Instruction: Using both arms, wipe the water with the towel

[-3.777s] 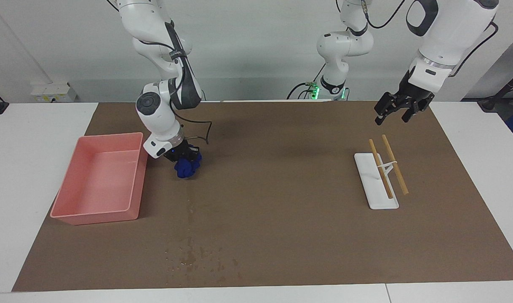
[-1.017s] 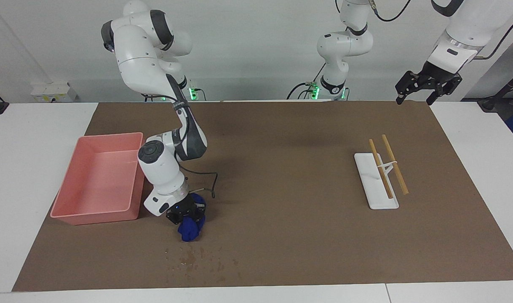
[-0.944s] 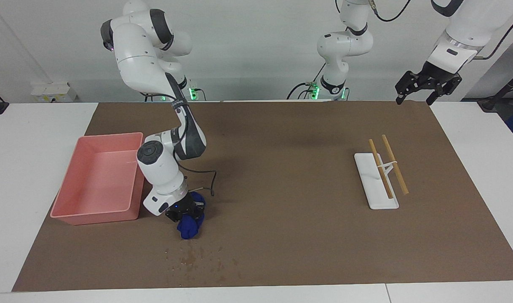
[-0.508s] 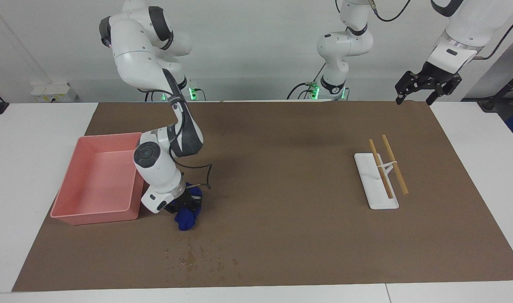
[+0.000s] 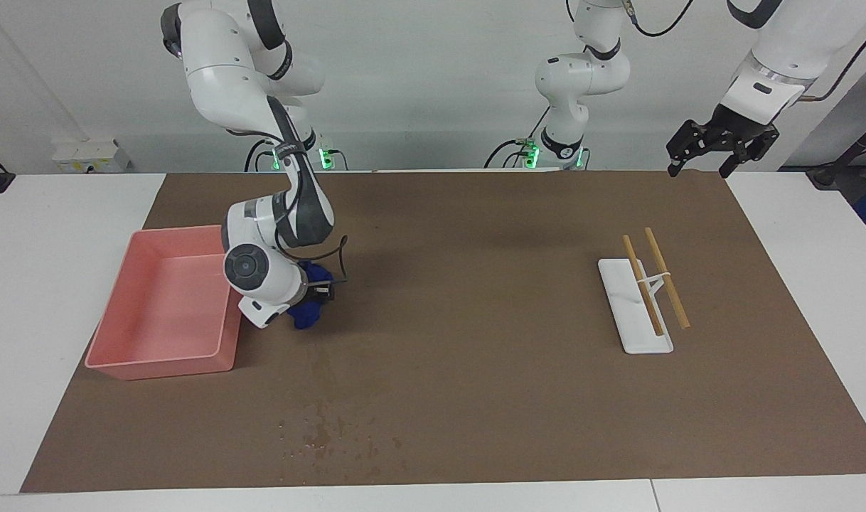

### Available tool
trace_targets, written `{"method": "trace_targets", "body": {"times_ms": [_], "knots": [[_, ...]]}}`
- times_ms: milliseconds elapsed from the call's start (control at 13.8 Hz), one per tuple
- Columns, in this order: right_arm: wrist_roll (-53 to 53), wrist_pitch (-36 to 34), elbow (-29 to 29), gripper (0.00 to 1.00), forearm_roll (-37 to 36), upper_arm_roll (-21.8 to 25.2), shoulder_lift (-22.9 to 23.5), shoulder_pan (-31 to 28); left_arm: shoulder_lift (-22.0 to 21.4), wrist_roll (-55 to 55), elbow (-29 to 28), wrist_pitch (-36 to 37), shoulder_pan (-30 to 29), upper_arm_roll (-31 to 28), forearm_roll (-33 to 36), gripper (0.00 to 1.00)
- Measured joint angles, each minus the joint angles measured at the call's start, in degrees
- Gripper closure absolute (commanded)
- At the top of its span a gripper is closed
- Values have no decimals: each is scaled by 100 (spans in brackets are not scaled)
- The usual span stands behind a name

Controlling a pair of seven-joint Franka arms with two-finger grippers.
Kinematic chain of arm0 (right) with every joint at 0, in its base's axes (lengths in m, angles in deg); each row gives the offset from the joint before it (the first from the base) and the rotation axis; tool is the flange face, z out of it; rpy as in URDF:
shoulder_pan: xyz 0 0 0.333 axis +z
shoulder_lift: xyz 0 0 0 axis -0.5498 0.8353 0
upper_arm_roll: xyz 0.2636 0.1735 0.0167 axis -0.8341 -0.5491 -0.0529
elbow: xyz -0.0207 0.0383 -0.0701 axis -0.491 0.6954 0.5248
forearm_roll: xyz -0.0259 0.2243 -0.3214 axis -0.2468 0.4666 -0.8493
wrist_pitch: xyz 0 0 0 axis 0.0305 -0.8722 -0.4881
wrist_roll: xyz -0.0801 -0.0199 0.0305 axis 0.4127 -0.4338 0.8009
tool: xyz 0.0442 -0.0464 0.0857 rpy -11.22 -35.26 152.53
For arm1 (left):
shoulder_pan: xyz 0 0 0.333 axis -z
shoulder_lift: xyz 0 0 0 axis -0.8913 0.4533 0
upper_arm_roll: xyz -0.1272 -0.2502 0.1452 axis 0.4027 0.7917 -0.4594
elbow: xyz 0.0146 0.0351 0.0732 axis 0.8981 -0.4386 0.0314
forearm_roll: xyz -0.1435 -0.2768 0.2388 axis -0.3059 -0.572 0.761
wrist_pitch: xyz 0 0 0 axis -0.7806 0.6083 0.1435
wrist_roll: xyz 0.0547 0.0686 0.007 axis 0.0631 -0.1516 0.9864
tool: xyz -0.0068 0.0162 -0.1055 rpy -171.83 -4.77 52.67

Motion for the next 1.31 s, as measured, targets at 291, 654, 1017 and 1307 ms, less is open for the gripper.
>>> {"method": "trace_targets", "body": {"times_ms": [291, 654, 1017, 1307], "knots": [[27, -207, 607, 100, 155, -29, -771, 44, 0, 0, -1, 0, 0, 0, 0, 0], [31, -1075, 655, 100, 373, -11, -1622, -25, -1, 0, -1, 0, 0, 0, 0, 0], [-373, -1721, 643, 100, 363, 22, -2489, -434, -1, 0, -2, 0, 0, 0, 0, 0], [-763, -1454, 674, 100, 363, 46, -2618, -856, -1, 0, -2, 0, 0, 0, 0, 0]]}}
